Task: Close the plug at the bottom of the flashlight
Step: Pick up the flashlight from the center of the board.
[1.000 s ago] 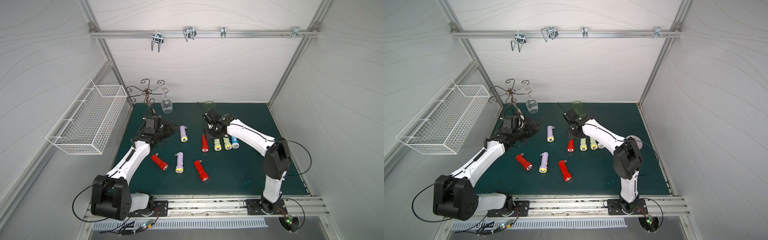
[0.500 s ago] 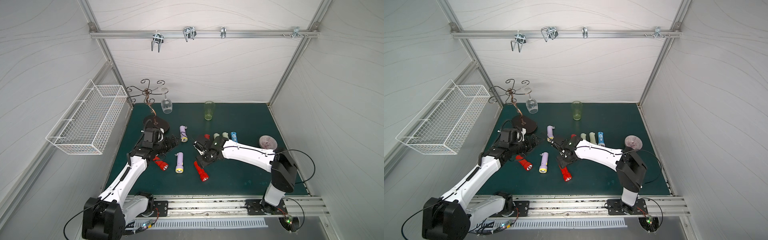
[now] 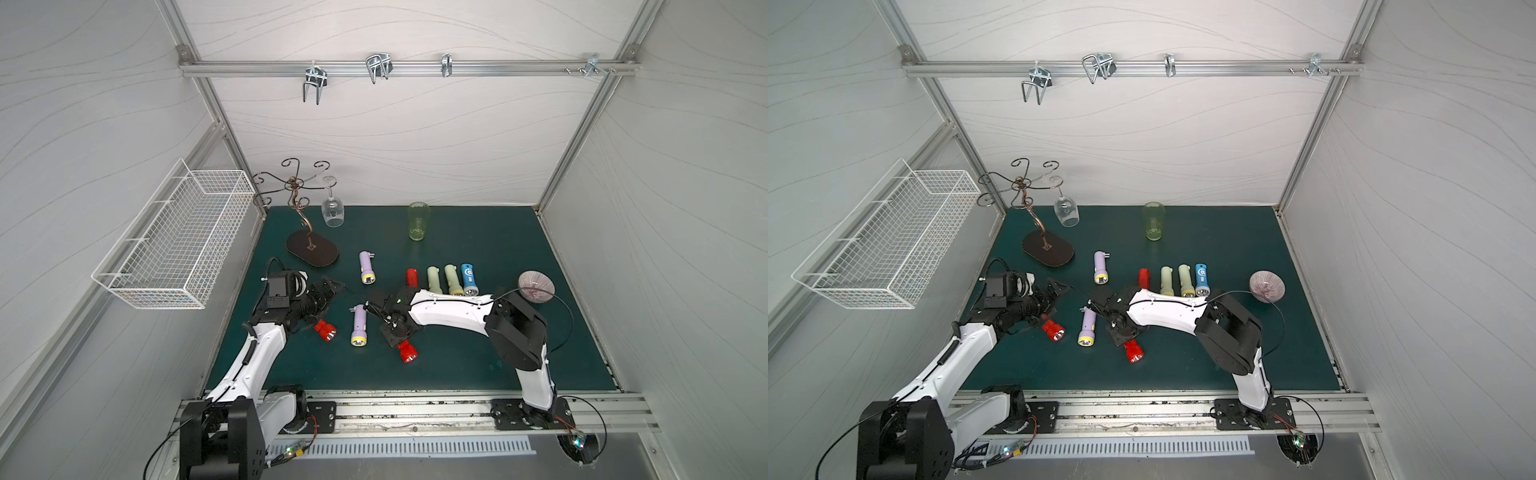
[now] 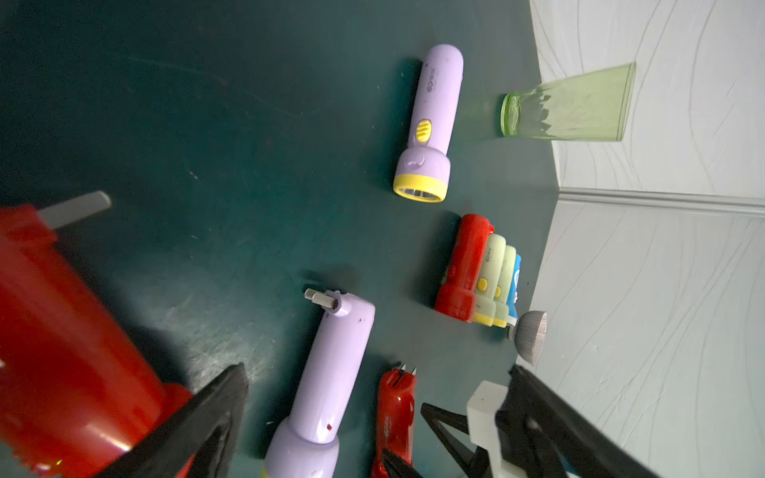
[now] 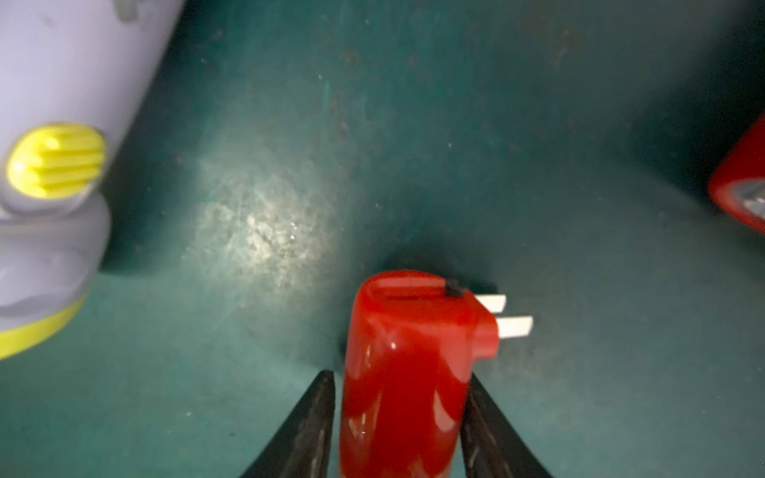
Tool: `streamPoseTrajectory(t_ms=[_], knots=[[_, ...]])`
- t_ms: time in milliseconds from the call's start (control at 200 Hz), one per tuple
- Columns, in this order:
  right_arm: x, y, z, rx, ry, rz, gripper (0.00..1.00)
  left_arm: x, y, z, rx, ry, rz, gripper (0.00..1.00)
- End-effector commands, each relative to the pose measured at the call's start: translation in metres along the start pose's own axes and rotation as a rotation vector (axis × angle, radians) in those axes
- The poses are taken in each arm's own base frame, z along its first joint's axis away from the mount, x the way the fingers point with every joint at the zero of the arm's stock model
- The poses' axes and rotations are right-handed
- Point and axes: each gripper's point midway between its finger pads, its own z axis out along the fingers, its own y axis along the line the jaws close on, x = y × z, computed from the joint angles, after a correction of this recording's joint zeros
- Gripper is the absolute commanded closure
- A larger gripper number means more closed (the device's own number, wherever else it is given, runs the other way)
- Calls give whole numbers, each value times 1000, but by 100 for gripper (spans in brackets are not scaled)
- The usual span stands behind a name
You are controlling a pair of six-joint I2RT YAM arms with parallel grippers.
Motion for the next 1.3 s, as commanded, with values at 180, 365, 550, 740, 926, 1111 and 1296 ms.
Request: streamPoseTrajectory(t_ms=[180, 365, 550, 740, 926, 1111, 1296], knots=[[-6, 9, 18, 10, 25, 7, 51, -13, -27, -8, 92, -29, 41, 1], [-4, 7, 25, 27, 45, 7, 56, -13, -28, -9, 92, -27, 50, 1], [-5, 7, 22, 19, 31, 0, 70, -13, -28, -10, 90, -28, 53, 1], [-22, 15, -3, -47, -89, -52, 84, -12, -28, -10, 86, -24, 54, 1], [-43, 4, -31, -99, -229, -115, 100, -15, -38, -13, 94, -11, 75, 1], [-66, -28, -58, -103, -376, -160, 100, -3, -67, -7, 169, 32, 42, 2], [-85, -70, -86, -74, -500, -204, 100, 24, -114, 3, 238, 66, 69, 3]])
